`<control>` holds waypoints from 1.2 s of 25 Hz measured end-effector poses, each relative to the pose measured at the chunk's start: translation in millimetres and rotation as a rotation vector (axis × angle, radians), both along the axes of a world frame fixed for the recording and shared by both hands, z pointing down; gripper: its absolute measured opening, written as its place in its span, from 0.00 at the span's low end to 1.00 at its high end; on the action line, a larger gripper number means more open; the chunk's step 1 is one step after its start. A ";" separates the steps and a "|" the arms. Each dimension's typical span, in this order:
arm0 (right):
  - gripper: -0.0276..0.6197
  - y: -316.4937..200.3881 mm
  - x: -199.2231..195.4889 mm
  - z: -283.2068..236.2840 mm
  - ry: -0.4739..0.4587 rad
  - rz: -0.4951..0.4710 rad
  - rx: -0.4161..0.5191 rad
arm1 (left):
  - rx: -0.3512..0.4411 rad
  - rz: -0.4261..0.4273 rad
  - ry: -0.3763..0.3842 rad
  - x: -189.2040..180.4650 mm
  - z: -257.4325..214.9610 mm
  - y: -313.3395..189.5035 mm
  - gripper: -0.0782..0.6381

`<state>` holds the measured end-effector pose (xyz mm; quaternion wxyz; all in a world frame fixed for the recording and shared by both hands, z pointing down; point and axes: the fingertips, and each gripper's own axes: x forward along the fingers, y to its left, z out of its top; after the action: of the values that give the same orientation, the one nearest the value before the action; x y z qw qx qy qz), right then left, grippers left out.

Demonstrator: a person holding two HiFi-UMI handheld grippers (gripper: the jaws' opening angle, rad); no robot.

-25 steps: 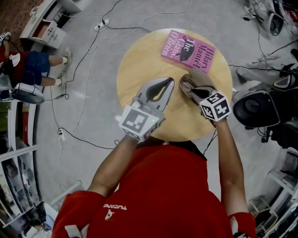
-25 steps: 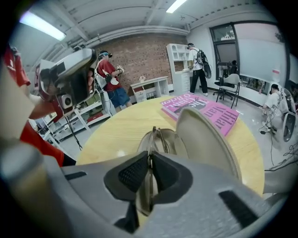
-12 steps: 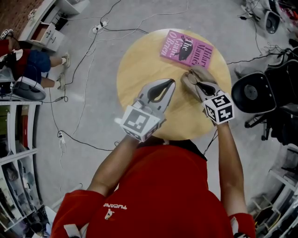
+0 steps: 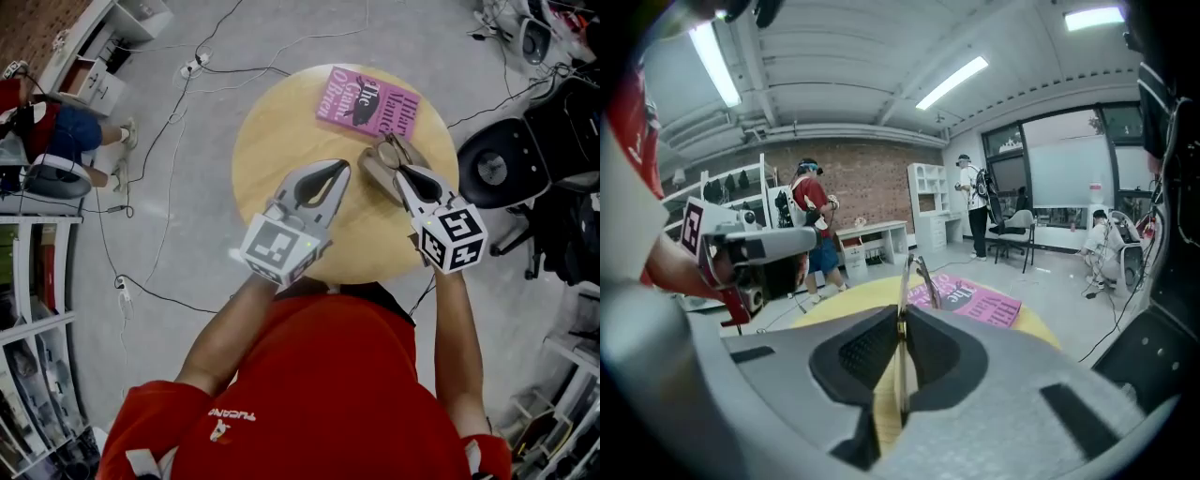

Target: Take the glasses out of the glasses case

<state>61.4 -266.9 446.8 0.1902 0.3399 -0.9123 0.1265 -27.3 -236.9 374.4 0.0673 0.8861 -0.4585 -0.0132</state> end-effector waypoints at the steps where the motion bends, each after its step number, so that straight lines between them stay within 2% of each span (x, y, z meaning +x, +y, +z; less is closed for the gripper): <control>1: 0.09 4.3 -0.2 -7.5 -0.020 0.006 0.007 | 0.004 0.002 0.002 0.5 -2.2 0.8 0.12; 8: 0.09 36.6 -0.1 -44.0 -0.128 0.043 0.035 | 0.051 0.018 -0.004 6.2 -14.8 13.4 0.12; 14: 0.09 66.0 8.2 -53.9 -0.189 0.071 0.029 | 0.041 0.034 -0.019 15.2 -21.7 32.9 0.12; 17: 0.09 72.8 7.3 -58.7 -0.206 0.071 0.019 | 0.058 0.028 -0.013 12.9 -22.1 35.0 0.12; 21: 0.09 80.1 5.3 -63.5 -0.219 0.072 0.013 | 0.039 0.032 -0.016 11.4 -24.5 40.2 0.12; 30: 0.09 91.0 7.7 -67.3 -0.215 0.062 0.023 | 0.078 0.022 -0.002 14.0 -27.5 46.7 0.12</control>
<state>69.0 -175.8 379.5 0.0832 0.3546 -0.9179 0.1577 -13.2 -190.2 347.0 0.0324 0.8929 -0.4481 -0.0296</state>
